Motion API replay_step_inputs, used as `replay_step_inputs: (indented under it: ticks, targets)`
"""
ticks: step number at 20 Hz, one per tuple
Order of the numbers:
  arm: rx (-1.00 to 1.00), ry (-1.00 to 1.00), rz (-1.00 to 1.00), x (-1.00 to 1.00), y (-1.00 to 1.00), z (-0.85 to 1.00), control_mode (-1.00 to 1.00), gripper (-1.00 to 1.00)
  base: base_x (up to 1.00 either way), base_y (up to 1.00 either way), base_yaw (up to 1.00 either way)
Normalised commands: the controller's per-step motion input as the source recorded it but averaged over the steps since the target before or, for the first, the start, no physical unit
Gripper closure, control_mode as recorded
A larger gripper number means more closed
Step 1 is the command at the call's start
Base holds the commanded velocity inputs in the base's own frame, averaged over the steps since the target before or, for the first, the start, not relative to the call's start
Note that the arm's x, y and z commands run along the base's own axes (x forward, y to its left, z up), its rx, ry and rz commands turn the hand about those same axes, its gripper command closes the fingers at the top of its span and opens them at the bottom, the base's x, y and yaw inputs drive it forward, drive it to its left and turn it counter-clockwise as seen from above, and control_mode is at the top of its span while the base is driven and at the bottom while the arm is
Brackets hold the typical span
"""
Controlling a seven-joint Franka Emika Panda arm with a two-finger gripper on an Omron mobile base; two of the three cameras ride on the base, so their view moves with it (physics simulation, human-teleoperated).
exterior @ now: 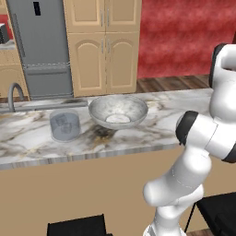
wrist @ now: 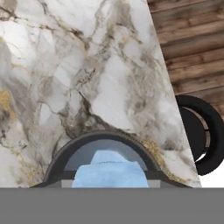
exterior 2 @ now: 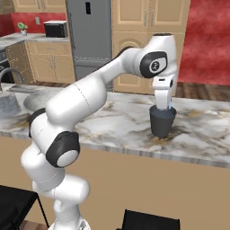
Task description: There are four ice cubes in the ice bowl. Place two ice cubes in each glass of water.
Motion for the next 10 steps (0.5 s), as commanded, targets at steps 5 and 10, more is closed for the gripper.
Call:
replay_step_inputs:
  ticks: [5, 10]
  targets:
    - [0.0, 0.0, 0.0, 0.24, 0.01, -0.13, -1.0, 1.0, 0.0, 0.0, 0.0]
    - [0.0, 0.0, 0.01, 0.15, 0.0, -0.2, -1.0, 1.0, 0.0, 0.0, 0.0]
